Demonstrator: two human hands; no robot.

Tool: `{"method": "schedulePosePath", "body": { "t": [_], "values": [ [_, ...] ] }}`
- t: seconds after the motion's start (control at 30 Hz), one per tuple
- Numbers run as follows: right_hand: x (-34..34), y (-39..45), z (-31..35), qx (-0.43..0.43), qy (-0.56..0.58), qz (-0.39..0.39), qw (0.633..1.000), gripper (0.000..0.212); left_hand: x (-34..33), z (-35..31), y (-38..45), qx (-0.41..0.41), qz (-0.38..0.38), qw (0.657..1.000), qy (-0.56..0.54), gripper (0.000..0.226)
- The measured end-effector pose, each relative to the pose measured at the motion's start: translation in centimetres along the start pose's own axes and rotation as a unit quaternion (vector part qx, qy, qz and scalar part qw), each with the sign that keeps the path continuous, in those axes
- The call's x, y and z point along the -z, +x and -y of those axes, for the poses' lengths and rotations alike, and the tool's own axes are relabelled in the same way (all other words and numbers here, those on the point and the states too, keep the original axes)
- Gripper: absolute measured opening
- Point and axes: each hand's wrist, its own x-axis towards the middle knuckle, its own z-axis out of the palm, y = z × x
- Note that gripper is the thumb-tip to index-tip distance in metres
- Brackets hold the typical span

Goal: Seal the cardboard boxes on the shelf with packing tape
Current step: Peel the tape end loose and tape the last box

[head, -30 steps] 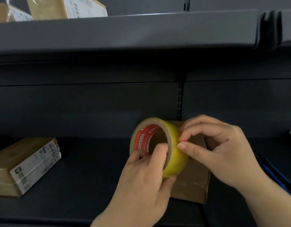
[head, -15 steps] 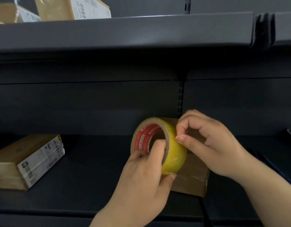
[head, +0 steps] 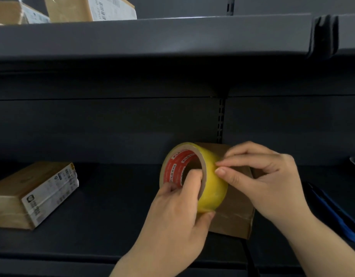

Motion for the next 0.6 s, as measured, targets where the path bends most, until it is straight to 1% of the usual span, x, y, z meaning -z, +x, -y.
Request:
{"method": "schedulePosePath", "body": {
  "t": [0.2, 0.3, 0.37, 0.47, 0.6],
  "values": [
    [0.5, 1.2, 0.0, -0.028, 0.004, 0.086, 0.996, 0.011, -0.2, 0.1, 0.0, 0.006, 0.01, 1.0, 0.005, 0.054],
    [0.8, 1.5, -0.3, -0.045, 0.005, 0.144, 0.989, 0.008, -0.2, 0.1, -0.2, 0.004, 0.02, 0.999, 0.028, 0.059],
    [0.9, 1.7, -0.4, -0.046, -0.021, 0.184, 0.982, 0.009, -0.2, 0.1, -0.2, 0.008, 0.025, 0.999, 0.037, 0.062],
    [1.1, 1.9, -0.6, -0.02, -0.074, 0.232, 0.97, 0.012, -0.3, -0.1, -0.3, 0.014, 0.032, 0.999, 0.034, 0.062],
    [1.4, 2.0, -0.3, 0.013, -0.114, 0.252, 0.961, 0.013, -0.3, -0.4, -0.5, 0.019, 0.042, 0.998, 0.031, 0.067]
  ]
}}
